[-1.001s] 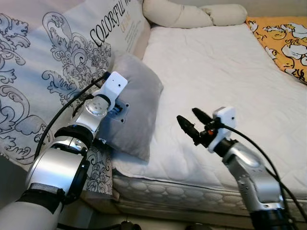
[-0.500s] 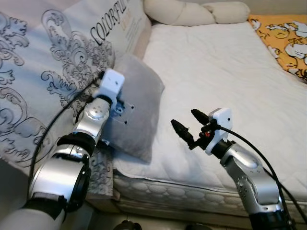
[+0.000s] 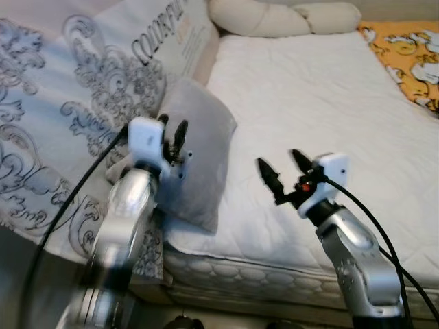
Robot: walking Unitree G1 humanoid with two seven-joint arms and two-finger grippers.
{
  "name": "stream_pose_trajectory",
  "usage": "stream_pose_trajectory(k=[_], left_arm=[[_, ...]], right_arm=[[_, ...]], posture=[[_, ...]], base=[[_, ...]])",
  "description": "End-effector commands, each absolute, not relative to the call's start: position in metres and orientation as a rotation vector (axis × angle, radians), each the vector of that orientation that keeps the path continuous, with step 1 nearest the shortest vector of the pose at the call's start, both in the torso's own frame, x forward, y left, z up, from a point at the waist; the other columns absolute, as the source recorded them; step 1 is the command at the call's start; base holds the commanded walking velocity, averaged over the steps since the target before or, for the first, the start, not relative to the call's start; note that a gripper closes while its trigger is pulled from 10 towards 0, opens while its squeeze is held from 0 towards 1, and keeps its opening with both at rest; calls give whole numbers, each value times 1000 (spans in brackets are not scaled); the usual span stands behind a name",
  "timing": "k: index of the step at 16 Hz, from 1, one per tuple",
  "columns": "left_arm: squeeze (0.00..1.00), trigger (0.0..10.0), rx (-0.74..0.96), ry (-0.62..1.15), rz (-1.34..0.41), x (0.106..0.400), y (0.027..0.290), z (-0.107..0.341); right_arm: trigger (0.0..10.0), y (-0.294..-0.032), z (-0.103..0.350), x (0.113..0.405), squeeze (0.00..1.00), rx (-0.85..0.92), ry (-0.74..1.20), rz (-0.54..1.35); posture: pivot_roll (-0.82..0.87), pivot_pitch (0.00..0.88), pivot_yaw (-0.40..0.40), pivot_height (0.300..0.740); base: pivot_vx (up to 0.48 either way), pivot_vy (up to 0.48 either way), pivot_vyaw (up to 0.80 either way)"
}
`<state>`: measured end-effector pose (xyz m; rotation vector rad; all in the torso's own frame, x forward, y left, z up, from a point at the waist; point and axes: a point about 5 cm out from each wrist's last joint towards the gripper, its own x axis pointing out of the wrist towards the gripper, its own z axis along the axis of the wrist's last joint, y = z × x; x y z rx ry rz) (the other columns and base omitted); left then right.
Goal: Clean up the room
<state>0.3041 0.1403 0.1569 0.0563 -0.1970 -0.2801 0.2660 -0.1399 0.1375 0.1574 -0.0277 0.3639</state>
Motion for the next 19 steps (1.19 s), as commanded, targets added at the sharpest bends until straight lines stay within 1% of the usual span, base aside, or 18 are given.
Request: stream_pose_trajectory(k=[1,2,3,5,9,11,15,18,19], left_arm=[[482,10000,57,-167,-285,297,139,155],[490,10000,44,-131,-259,278,142,153],[490,10000,29,-129,-240,275,144,154],[486,10000,25,-106,-180,264,153,159],[514,10000,1,-38,-136,254,158,156],[533,10000,7,-11,-146,254,156,153],[545,10000,75,30,-148,255,157,144],[533,10000,77,17,-132,257,160,145],[529,10000,97,18,-108,261,163,143]], right_arm=[[10000,-142,141,266,1000,150,-27,309],[10000,-141,135,264,0,155,13,278],[10000,-140,133,264,0,141,23,268],[10000,-135,127,260,0,149,51,259],[10000,-130,128,258,0,152,68,258],[10000,-130,127,257,0,139,65,263],[10000,-134,127,261,0,93,73,229],[10000,-136,124,262,0,83,93,207],[10000,-139,120,265,0,64,110,164]], posture=[[-115,30,83,740],[-101,19,62,740],[-91,16,54,740],[-83,6,42,740],[-82,0,31,740],[-87,0,31,740],[-92,0,26,740],[-94,0,20,740],[-95,0,25,740]], base=[[0,0,0],[0,0,0],[0,0,0],[0,-321,0],[0,-480,0],[0,-480,0],[0,-480,0],[0,-480,0],[0,-480,0]])
